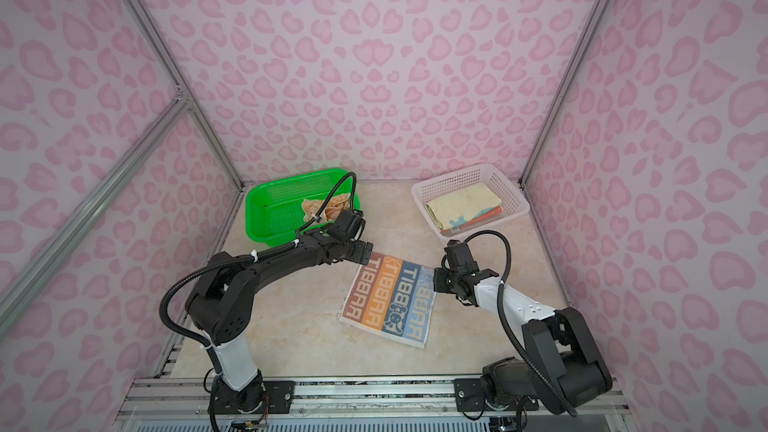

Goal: Fold and stack the towels
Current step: 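Move both grippers to the towel's far corners and grasp them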

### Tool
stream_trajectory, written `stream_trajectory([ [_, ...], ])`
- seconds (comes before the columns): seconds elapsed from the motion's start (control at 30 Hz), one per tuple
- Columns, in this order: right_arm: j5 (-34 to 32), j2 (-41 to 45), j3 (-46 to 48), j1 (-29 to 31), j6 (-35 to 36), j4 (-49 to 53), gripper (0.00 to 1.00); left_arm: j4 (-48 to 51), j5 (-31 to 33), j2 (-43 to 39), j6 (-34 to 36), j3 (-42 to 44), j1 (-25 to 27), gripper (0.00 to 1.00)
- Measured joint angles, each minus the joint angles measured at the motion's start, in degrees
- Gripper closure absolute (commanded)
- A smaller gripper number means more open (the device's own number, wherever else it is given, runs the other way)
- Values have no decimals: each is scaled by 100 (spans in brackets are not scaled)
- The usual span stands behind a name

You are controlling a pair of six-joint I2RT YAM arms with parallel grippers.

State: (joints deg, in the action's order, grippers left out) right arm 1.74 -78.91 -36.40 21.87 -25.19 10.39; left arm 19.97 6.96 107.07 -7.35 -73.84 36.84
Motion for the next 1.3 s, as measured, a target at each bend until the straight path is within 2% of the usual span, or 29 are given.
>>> stream_trajectory([
  [0.17,103,-595,-74,-17,-9,-496,44,-72,-155,428,76,-334,-35,11],
  [0.37,127,-881,-107,-48,-68,-1040,45,-188,-444,793,46,-549,-39,20],
  [0.53,127,-1058,-203,-101,-66,-1228,47,-155,-599,1104,-11,-675,-39,33],
  [0.8,125,-1132,-140,-118,-42,-1460,56,-201,-671,1307,-9,-750,-39,49],
  [1.0,177,-1012,87,-70,31,-1659,67,-345,-684,1375,-11,-776,-46,69],
  [1.3,275,-1043,240,-37,28,-2094,64,-728,-850,1394,-11,-638,-42,80],
])
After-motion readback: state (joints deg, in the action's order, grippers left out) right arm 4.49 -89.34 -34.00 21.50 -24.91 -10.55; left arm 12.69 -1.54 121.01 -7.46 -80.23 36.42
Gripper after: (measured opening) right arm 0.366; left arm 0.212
